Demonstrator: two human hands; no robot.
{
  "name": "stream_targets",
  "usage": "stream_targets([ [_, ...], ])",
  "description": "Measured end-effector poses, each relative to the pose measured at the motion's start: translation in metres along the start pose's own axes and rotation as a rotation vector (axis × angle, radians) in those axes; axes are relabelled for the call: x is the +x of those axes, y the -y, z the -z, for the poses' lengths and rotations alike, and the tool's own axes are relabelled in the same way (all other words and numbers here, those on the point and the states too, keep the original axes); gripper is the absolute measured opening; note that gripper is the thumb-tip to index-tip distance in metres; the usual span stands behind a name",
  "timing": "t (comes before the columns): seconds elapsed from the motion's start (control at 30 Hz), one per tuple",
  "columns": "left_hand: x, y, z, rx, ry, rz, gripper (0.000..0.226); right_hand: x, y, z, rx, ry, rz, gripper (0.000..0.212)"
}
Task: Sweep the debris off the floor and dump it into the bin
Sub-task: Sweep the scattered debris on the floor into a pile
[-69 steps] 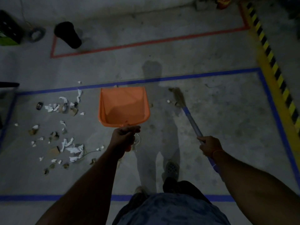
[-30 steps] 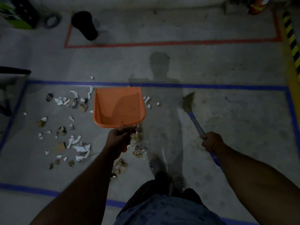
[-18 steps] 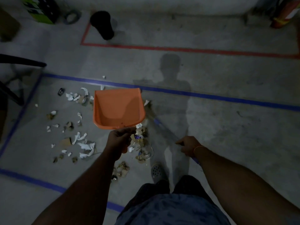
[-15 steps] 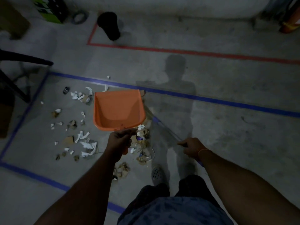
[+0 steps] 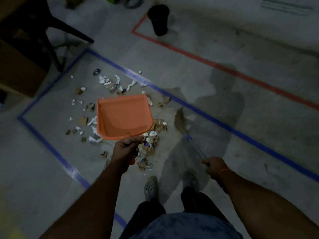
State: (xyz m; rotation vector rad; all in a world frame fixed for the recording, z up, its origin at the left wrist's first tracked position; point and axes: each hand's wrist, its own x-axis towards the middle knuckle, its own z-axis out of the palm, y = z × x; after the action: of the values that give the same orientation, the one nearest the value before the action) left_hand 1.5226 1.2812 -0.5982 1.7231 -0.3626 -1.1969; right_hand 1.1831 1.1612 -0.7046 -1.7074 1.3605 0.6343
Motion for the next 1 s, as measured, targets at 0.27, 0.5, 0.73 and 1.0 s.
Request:
stream_targets([
  [0.27, -0.049, 0.034, 0.015, -0.067, -0.193, 0.032, 0.028, 0.01, 0.034, 0.005, 0.007, 0.037, 0.168, 0.05],
  [0.5, -0.101, 0.061, 0.042, -0.103, -0.251, -0.023, 0.036, -0.021, 0.053, -0.023, -0.001, -0.03, 0.29, 0.055],
  [0.73, -0.188, 0.103, 0.109, -0.183, -0.297, -0.072, 0.034, -0.07, 0.097, -0.11, -0.077, -0.036, 0.353, 0.054],
  [1.0, -0.32, 0.181, 0.224, -0.214, -0.403, -0.095, 0.031, -0.137, 0.175, -0.236, 0.077, 0.036, 0.411, 0.052],
])
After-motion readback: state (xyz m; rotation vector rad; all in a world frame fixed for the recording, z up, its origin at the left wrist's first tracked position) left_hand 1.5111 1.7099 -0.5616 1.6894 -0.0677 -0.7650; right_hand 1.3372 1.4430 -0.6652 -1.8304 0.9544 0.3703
